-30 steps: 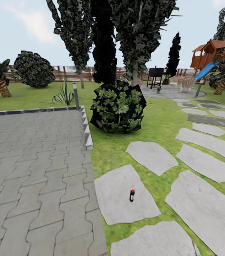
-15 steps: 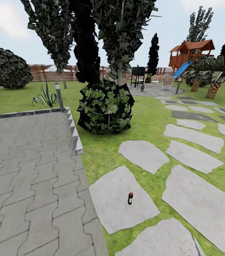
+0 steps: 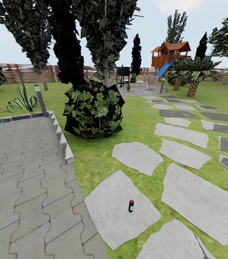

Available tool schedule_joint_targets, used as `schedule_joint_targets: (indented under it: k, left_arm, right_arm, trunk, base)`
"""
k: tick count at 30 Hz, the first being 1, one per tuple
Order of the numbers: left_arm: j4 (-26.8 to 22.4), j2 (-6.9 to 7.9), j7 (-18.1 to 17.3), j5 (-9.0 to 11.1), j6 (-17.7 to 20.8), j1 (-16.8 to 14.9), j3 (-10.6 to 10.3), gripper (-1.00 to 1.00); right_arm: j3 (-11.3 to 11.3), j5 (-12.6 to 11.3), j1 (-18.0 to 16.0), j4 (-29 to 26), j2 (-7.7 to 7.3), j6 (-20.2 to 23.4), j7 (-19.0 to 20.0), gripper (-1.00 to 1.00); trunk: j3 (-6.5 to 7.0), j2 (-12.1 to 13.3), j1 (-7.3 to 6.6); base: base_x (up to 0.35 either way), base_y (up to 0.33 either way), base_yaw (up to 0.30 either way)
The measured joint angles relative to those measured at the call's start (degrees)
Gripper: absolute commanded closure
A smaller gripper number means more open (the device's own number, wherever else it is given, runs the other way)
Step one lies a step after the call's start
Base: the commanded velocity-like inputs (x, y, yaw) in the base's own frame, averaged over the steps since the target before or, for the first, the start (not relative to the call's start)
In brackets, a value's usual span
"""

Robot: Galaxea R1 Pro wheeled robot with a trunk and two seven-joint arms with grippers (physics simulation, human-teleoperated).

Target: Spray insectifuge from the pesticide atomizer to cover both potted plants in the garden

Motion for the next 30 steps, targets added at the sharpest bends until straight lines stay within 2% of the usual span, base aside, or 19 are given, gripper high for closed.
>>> schedule_joint_targets:
  k: [12, 30]
  left_arm:
    - [0.00, 0.09, 0.00, 0.00, 0.00, 0.00, 0.00, -1.00]
    - [0.00, 0.09, 0.00, 0.00, 0.00, -0.01, 0.00, -1.00]
  right_arm:
    - [0.00, -0.08, 0.00, 0.09, 0.00, 0.00, 0.05, -1.00]
    - [0.00, -0.08, 0.00, 0.09, 0.00, 0.00, 0.05, -1.00]
  trunk:
    - [0.00, 0.00, 0.01]
    - [0.00, 0.00, 0.01]
  base:
    - [0.183, 0.281, -0.293]
    - [0.101, 0.295, -0.300]
